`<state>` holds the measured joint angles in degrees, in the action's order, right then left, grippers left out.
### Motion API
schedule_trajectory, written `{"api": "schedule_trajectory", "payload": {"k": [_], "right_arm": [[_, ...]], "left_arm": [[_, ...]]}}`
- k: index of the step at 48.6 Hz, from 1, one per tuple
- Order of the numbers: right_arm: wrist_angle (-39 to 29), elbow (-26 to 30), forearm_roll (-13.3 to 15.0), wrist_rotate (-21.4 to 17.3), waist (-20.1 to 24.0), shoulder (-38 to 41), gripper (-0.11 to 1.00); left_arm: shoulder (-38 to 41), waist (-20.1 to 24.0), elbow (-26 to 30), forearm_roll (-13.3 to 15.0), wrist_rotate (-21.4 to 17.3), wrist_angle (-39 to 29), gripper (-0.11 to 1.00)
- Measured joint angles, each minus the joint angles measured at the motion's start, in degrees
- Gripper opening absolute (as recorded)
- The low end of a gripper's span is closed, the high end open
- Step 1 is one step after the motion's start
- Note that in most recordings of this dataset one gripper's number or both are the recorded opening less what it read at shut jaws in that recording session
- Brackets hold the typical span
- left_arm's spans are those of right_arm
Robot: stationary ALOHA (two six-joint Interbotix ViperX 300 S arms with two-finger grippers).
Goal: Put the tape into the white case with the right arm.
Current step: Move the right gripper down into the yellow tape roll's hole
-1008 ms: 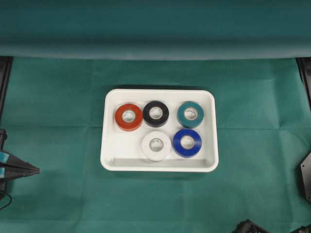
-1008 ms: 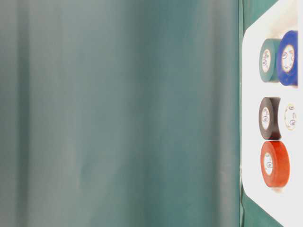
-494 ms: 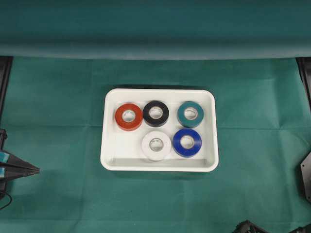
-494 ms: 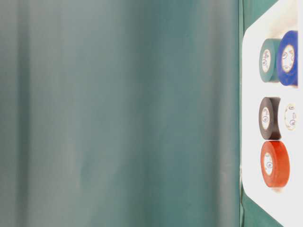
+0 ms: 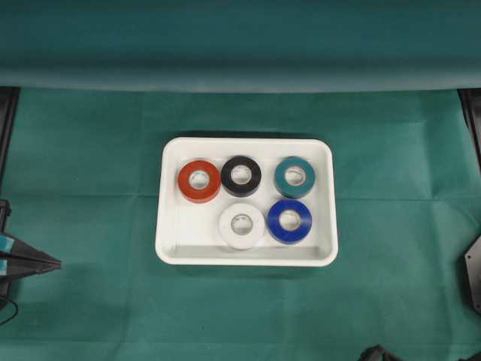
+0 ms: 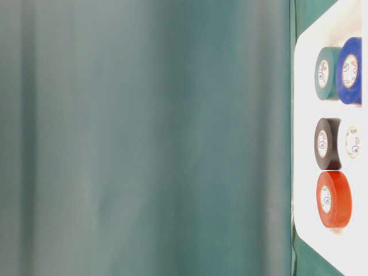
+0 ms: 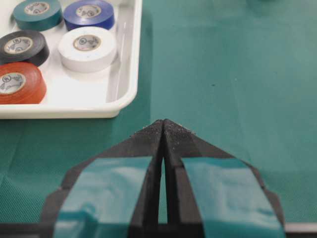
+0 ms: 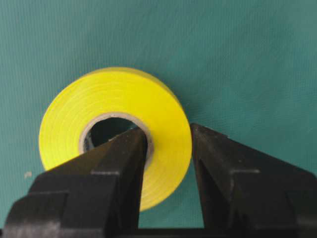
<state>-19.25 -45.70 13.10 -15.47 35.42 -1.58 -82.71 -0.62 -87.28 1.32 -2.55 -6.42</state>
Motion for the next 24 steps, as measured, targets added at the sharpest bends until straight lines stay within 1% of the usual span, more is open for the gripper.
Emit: {"api": "schedule_trajectory", "payload": {"k": [13,24], "right_arm": [[-6.86,5.89,0.0,0.09,0.0,-0.09,0.01],[-8.09,7.03,0.0,0.09,0.0,-0.09,0.01]], "left_arm": [[0.09,0.0,0.0,0.09,0.0,0.0,0.0],[0.0,0.0,0.0,0.0,0.0,0.0,0.0]]}}
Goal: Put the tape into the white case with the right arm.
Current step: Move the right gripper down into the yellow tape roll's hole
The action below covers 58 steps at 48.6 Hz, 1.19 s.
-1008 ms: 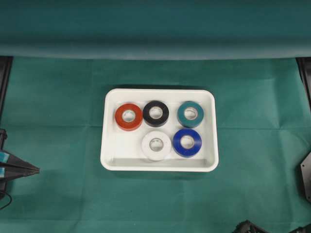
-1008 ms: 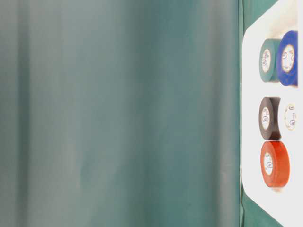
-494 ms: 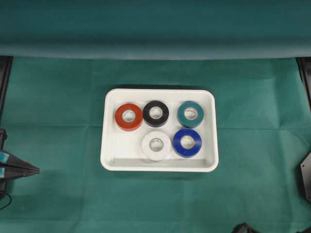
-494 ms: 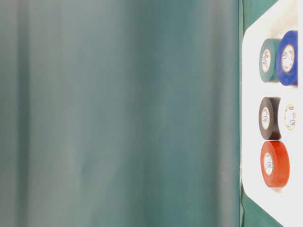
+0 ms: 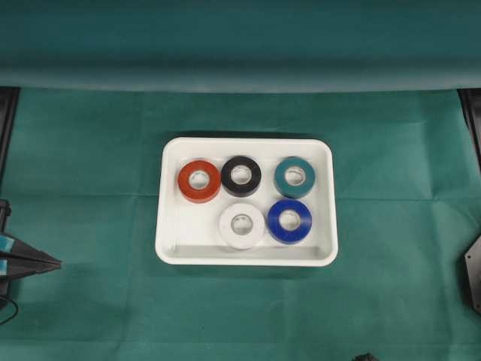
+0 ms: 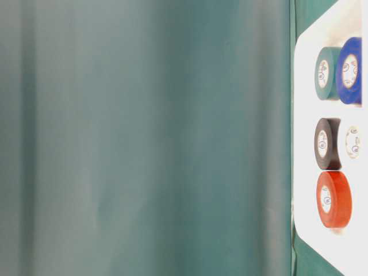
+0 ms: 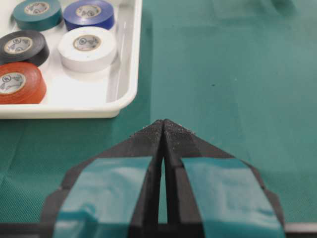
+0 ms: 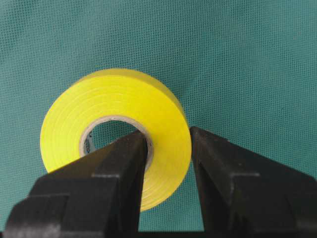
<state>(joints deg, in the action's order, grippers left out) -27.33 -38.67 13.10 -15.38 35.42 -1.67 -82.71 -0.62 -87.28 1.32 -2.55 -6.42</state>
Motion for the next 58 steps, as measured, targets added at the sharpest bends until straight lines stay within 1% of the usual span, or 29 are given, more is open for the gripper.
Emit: {"api": "schedule_trajectory", "payload": {"k": [9,19,26,34,44,50,58], "right_arm": [[0.44,0.97,0.09,0.0,-0.53,0.18,0.01],[0.79,5.1,0.88,0.0,-4.04,3.69,0.01],[0.79,10.37,1.58,0.09,-6.59,7.73,0.01],[0.53,18.46,1.93,0.09,-9.4,13.45,0.01],[-0.79,28.21,2.02,0.09,-11.16,19.95,0.01],[-1.93,31.64,2.02,0.26,-11.78,22.06,0.01],[-2.37,32.87,1.93,0.26,-14.33,22.5,0.01]], "left_arm": [[0.0,0.0,0.0,0.09,0.0,0.0,0.0],[0.0,0.0,0.0,0.09,0.0,0.0,0.0],[0.0,0.0,0.0,0.09,0.0,0.0,0.0],[0.0,0.0,0.0,0.09,0.0,0.0,0.0],[0.09,0.0,0.0,0.09,0.0,0.0,0.0],[0.0,0.0,0.0,0.0,0.0,0.0,0.0],[0.0,0.0,0.0,0.09,0.0,0.0,0.0]]}}
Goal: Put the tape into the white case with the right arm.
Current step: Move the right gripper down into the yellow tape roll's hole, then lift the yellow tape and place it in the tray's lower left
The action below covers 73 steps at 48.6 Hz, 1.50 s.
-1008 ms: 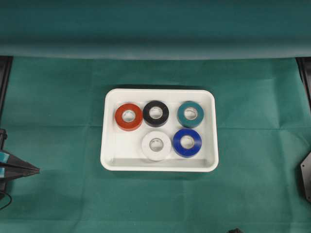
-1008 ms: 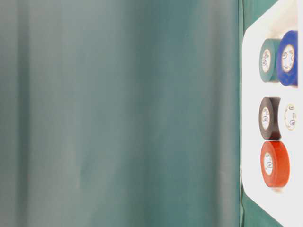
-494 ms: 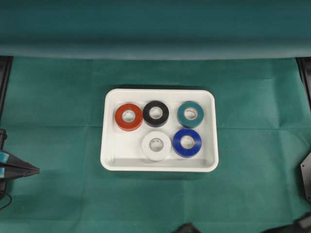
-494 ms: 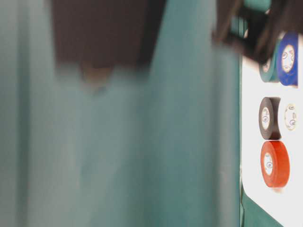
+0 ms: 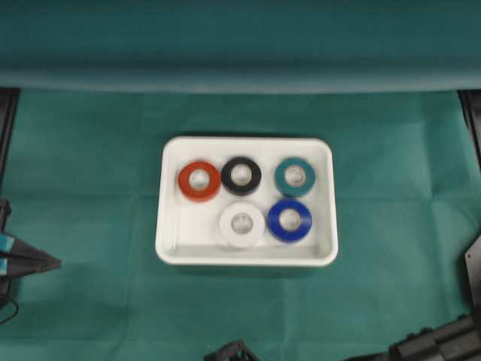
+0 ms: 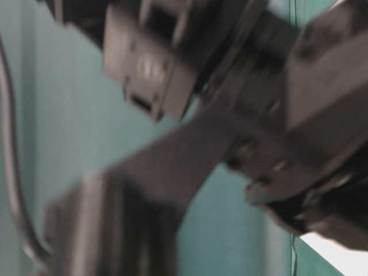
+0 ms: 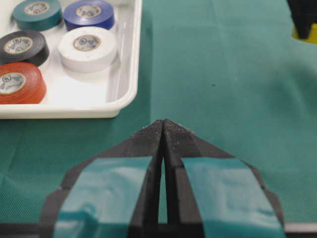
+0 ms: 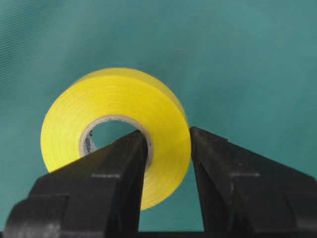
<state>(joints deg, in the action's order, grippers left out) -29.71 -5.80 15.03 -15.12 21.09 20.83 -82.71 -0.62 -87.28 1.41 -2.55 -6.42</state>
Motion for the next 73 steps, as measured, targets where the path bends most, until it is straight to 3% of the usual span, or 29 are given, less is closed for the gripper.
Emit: {"api": "schedule_trajectory", "payload": {"k": [13,25,46,55,73], "right_arm": [[-0.18,0.44,0.79,0.09,-8.0,-0.09,0.01],[-2.02,0.44,3.43,0.18,-14.68,-0.18,0.01],[-2.37,0.44,3.78,0.26,-25.58,-1.76,0.01],[-2.29,0.53,3.87,0.26,-27.95,-1.76,0.01],[-1.76,0.44,3.78,0.26,-28.56,-1.76,0.01]], "left_arm": [[0.09,0.0,0.0,-0.09,0.0,0.0,0.0],[0.09,0.0,0.0,0.0,0.0,0.0,0.0],[0.0,0.0,0.0,-0.09,0.0,0.0,0.0],[0.0,0.0,0.0,-0.09,0.0,0.0,0.0],[0.09,0.0,0.0,0.0,0.0,0.0,0.0]]}}
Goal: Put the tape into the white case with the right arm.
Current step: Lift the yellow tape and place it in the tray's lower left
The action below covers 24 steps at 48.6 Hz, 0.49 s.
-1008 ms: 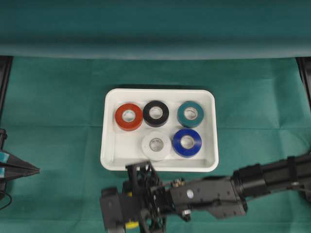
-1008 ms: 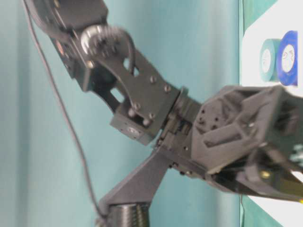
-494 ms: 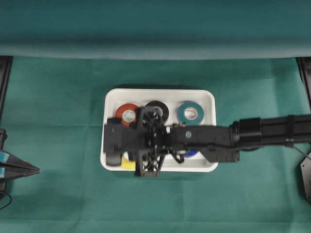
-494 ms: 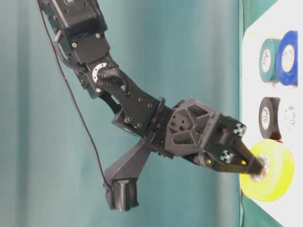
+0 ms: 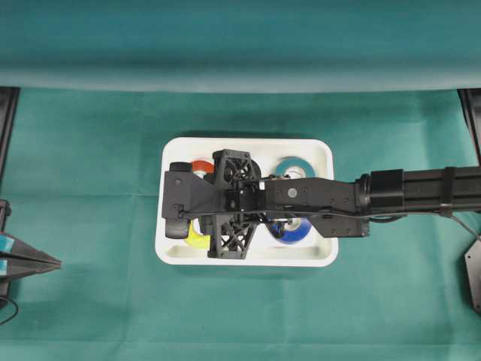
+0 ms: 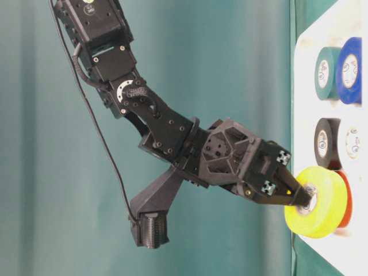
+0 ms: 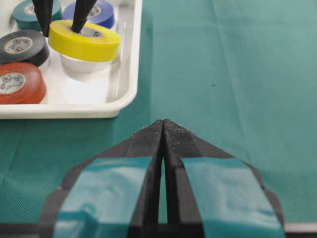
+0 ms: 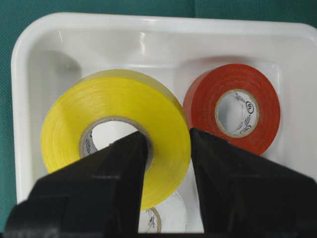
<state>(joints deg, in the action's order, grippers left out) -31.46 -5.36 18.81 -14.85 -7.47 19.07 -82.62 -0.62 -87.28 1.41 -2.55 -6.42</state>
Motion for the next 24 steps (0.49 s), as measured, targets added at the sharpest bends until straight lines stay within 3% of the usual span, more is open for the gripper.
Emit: {"api": "schedule_trajectory", "payload": {"k": [3,6,18,24], "right_arm": [[0.0,0.0,0.0,0.0,0.0,0.0,0.03],[0.09,0.0,0.0,0.0,0.0,0.0,0.13],[-0.09,0.09,0.0,-0.18,0.0,-0.62,0.81],[-0.53,-0.62,0.0,-0.18,0.0,-2.64,0.82]], "left_arm": [[-0.09,0.0,0.0,-0.09,0.0,0.0,0.0],[-0.09,0.0,0.0,-0.09,0.0,0.0,0.0],[-0.09,0.0,0.0,0.0,0.0,0.0,0.0],[-0.09,0.0,0.0,0.0,0.0,0.0,0.0]]}}
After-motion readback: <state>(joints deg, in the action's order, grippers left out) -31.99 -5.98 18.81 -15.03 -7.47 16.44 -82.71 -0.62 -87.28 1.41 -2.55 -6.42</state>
